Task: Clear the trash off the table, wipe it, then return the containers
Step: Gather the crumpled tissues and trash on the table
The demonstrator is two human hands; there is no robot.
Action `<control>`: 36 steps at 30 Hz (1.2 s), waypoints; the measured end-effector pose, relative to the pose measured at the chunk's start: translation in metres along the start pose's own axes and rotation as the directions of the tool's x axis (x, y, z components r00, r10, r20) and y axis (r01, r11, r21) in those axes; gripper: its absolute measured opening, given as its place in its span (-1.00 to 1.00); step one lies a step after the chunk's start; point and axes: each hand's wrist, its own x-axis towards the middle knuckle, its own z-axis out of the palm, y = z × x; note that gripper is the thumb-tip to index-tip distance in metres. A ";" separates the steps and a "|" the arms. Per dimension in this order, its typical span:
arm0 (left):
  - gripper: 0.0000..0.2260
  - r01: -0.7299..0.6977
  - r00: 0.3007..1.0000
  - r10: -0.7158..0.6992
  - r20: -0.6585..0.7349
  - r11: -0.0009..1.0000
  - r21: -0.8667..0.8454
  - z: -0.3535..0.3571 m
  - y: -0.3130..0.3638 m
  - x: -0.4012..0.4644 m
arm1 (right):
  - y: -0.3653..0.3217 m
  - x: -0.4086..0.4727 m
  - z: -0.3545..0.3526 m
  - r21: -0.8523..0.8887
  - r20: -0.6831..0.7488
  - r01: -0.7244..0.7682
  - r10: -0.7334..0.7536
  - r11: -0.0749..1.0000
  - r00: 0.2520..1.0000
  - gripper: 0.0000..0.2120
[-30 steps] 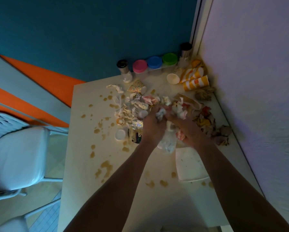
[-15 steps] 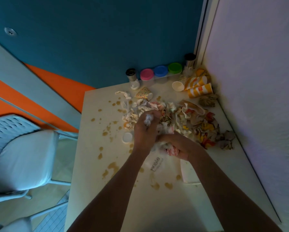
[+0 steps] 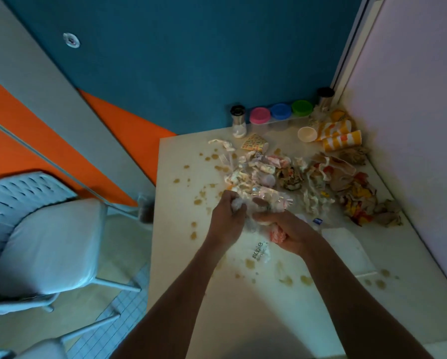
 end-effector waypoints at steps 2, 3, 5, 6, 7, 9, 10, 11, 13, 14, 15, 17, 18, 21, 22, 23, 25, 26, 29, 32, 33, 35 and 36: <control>-0.83 -0.045 0.999 0.045 -0.003 0.997 -0.055 -0.022 -0.007 0.000 | 0.015 0.000 0.021 -0.062 0.015 0.028 -0.027 0.998 1.000 -0.51; -0.76 -0.063 0.998 0.063 -0.002 0.995 -0.082 -0.030 -0.011 0.001 | 0.021 0.002 0.030 -0.074 0.015 0.062 -0.061 0.995 0.998 -0.55; -0.70 -0.067 0.998 0.066 -0.011 0.990 -0.127 -0.044 -0.013 0.002 | 0.034 0.008 0.044 -0.015 -0.029 0.134 -0.134 0.991 0.991 -0.67; -0.68 -0.055 0.998 0.054 -0.009 0.989 -0.138 -0.050 -0.013 0.002 | 0.039 0.011 0.049 0.031 -0.059 0.156 -0.154 0.987 0.986 -0.70; -0.66 -0.037 0.999 0.038 0.005 0.990 -0.135 -0.058 -0.014 0.001 | 0.045 0.014 0.054 0.068 -0.105 0.167 -0.160 0.984 0.982 -0.72; -0.66 0.011 0.996 0.000 0.087 0.991 -0.130 -0.066 -0.016 -0.003 | 0.051 0.017 0.060 0.106 -0.194 0.181 -0.158 0.978 0.968 -0.84; -0.70 0.021 0.988 -0.001 0.156 0.992 -0.125 -0.070 -0.016 -0.006 | 0.054 0.017 0.064 0.120 -0.249 0.194 -0.160 0.974 0.955 -0.88; -0.76 0.021 0.976 0.002 0.218 0.994 -0.104 -0.069 -0.021 -0.007 | 0.056 0.019 0.066 0.133 -0.316 0.208 -0.158 0.969 0.936 -0.81; -0.82 0.021 0.950 0.006 0.313 0.996 -0.085 -0.066 -0.027 -0.009 | 0.056 0.020 0.071 0.157 -0.441 0.222 -0.133 0.962 0.888 -0.66; -0.83 0.040 0.942 -0.004 0.334 0.994 -0.102 -0.064 -0.030 -0.012 | 0.054 0.019 0.075 0.161 -0.471 0.215 -0.116 0.963 0.875 -0.63; -0.85 0.066 0.944 -0.022 0.329 0.990 -0.125 -0.062 -0.032 -0.014 | 0.051 0.018 0.077 0.156 -0.470 0.209 -0.114 0.965 0.875 -0.60; -0.83 0.090 0.965 -0.049 0.258 0.985 -0.150 -0.061 -0.033 -0.014 | 0.049 0.014 0.075 0.147 -0.452 0.166 -0.084 0.975 0.888 -0.61; -0.81 0.101 0.973 -0.062 0.224 0.981 -0.166 -0.062 -0.033 -0.012 | 0.047 0.012 0.075 0.131 -0.429 0.136 -0.068 0.982 0.901 -0.67; -0.82 0.174 0.975 -0.129 0.180 0.949 -0.264 -0.063 -0.029 -0.001 | 0.049 0.007 0.060 0.154 -0.480 0.264 -0.162 0.952 0.862 -0.76; -0.83 0.185 0.974 -0.141 0.177 0.947 -0.263 -0.060 -0.026 0.003 | 0.046 0.007 0.058 0.163 -0.503 0.354 -0.232 0.921 0.833 -0.77; -0.84 0.181 0.975 -0.143 0.171 0.957 -0.226 -0.058 -0.024 0.005 | 0.046 0.011 0.055 0.158 -0.500 0.426 -0.300 0.891 0.813 -0.83; -0.88 0.151 0.981 -0.133 0.142 0.982 -0.118 -0.047 -0.019 0.007 | 0.044 0.018 0.059 0.217 -0.568 0.419 -0.235 0.882 0.789 -0.80; -0.91 0.141 0.984 -0.133 0.115 0.988 -0.059 -0.040 -0.017 0.007 | 0.041 0.023 0.058 0.271 -0.589 0.375 -0.156 0.886 0.793 -0.72; -0.89 0.173 0.983 -0.170 0.074 0.984 -0.033 -0.018 -0.004 0.007 | 0.032 0.032 0.050 0.205 -0.562 0.325 -0.162 0.923 0.811 -0.79; -0.92 0.240 0.971 -0.234 0.058 0.956 -0.167 0.000 0.004 0.017 | 0.018 0.032 0.044 0.146 -0.472 0.275 -0.177 0.950 0.864 -0.71; -0.93 0.254 0.967 -0.250 0.046 0.939 -0.233 0.003 0.004 0.022 | 0.016 0.034 0.040 0.142 -0.425 0.274 -0.191 0.951 0.885 -0.65; -0.94 0.264 0.957 -0.290 -0.026 0.902 -0.341 0.008 0.003 0.037 | 0.007 0.036 0.027 0.170 -0.389 0.263 -0.181 0.950 0.903 -0.55; -0.94 0.265 0.945 -0.317 -0.079 0.885 -0.384 0.010 0.002 0.047 | 0.003 0.040 0.014 0.185 -0.411 0.260 -0.166 0.948 0.897 -0.54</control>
